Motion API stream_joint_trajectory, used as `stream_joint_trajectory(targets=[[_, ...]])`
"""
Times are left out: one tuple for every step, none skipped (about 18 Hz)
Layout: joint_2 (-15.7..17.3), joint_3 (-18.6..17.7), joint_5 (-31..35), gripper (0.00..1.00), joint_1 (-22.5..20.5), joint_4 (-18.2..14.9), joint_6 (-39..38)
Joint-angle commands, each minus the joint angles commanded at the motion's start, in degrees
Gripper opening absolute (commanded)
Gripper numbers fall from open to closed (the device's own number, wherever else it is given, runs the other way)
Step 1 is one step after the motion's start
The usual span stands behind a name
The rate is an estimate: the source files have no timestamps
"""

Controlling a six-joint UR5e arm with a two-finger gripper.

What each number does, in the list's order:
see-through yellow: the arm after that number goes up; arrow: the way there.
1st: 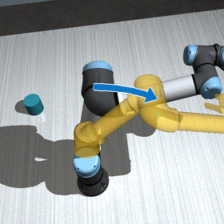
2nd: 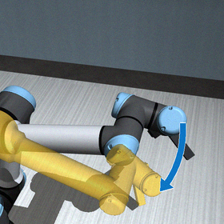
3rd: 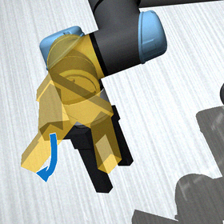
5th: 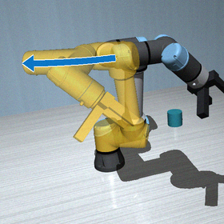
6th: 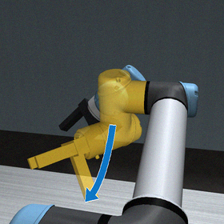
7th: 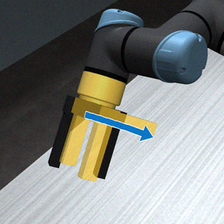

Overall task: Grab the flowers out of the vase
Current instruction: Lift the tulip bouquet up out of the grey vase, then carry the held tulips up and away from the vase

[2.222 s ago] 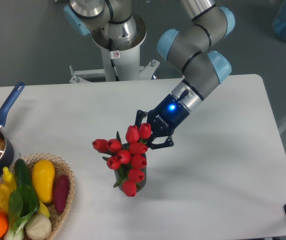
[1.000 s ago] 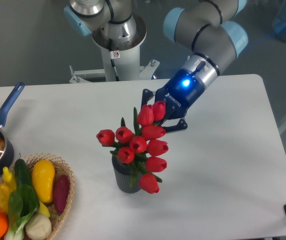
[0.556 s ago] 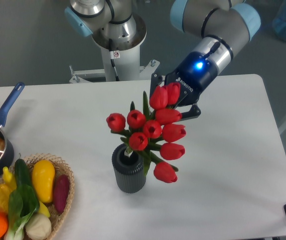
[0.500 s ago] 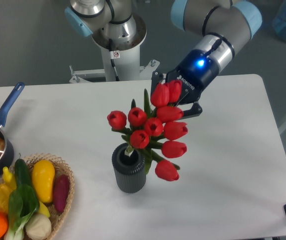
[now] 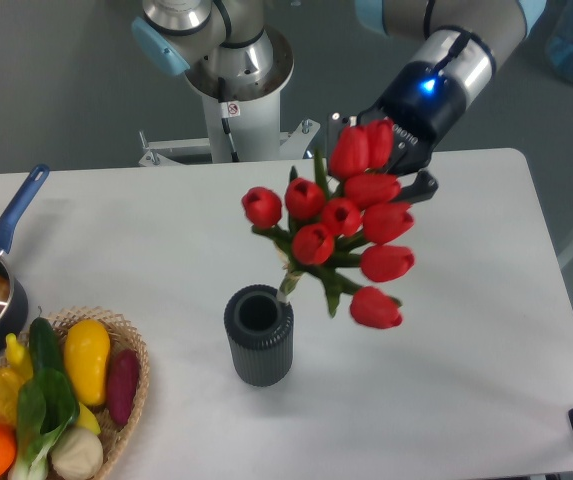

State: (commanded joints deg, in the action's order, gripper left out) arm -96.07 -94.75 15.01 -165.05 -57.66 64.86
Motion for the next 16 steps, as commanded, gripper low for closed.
stream_joint_trajectory(targets=[[0.70, 0.00, 2.89, 0.04, -0.53, 0.00, 0.17], [1.50, -0.17, 6.31, 0.04, -0.88, -0.09, 0.35], [1.94, -0.61, 10.35, 0.04, -1.06, -0.09, 1.05], [2.12, -0.96, 14.22, 0.04, -1.15, -0.09, 2.71], [2.29, -1.49, 17.83, 0.03, -1.24, -0.17, 4.29], [2.29, -2.02, 21.17, 0.03, -1.32, -0.18, 5.61], [2.29, -2.54, 24.86, 0.03, -1.41, -0.26, 6.15], [2.29, -3.07, 28.29, 0.03, -1.67, -0.26, 6.15], [2.21, -3.42, 30.93, 0.04, -2.03, -0.26, 6.15], [1.95, -3.60, 32.96, 0.04, -2.64, -0.35, 6.15], [1.77, -3.78, 35.07, 0.04, -3.60, -0.44, 6.15], [1.68, -3.78, 36.65, 0.03, -4.65, -0.44, 6.24], [0.81, -3.69, 37.89, 0.03, -5.36, -0.44, 6.33], [-0.42, -3.26, 39.90, 0.03, -5.46, -0.35, 6.33], [-1.30, -2.47, 42.53, 0.03, -5.37, -0.53, 6.07], [-2.01, -2.03, 45.78, 0.03, -4.93, -0.70, 5.45]])
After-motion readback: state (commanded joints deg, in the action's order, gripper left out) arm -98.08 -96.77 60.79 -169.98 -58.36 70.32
